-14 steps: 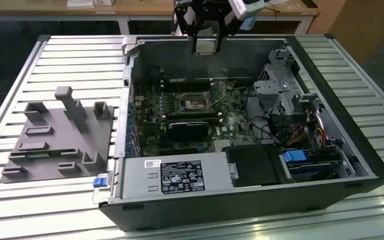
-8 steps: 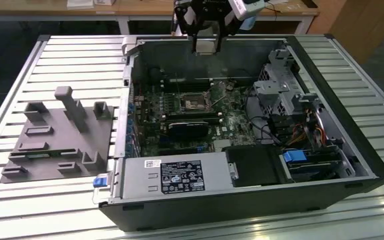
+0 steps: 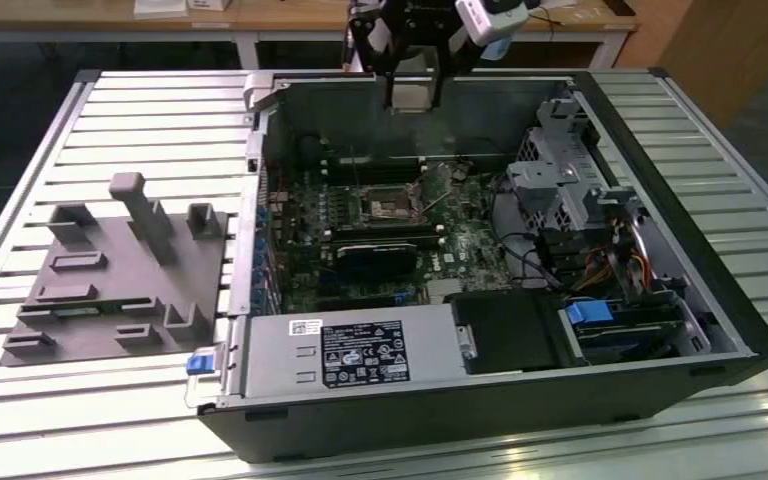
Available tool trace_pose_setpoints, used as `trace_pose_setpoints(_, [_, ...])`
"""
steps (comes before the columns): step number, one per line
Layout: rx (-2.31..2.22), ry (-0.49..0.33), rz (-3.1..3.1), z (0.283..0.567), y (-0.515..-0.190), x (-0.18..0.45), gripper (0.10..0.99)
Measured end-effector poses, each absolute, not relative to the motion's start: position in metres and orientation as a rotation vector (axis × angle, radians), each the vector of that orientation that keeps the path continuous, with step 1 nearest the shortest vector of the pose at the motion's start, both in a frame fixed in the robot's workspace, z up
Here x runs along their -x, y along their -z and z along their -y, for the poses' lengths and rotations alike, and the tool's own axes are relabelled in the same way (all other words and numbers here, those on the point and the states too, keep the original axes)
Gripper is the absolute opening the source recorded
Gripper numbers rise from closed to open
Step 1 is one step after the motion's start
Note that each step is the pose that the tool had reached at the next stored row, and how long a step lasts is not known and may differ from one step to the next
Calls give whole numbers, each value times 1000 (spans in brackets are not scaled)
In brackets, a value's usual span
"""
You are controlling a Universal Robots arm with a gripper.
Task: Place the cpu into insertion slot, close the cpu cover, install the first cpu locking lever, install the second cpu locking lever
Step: 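Place the cpu into insertion slot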
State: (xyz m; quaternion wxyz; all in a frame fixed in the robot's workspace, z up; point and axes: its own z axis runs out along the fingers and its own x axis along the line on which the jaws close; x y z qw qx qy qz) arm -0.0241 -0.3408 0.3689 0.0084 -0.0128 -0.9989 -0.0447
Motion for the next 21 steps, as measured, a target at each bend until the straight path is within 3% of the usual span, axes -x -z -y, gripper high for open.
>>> trace_pose_setpoints(21, [40, 120, 3123, 341, -334, 25, 541])
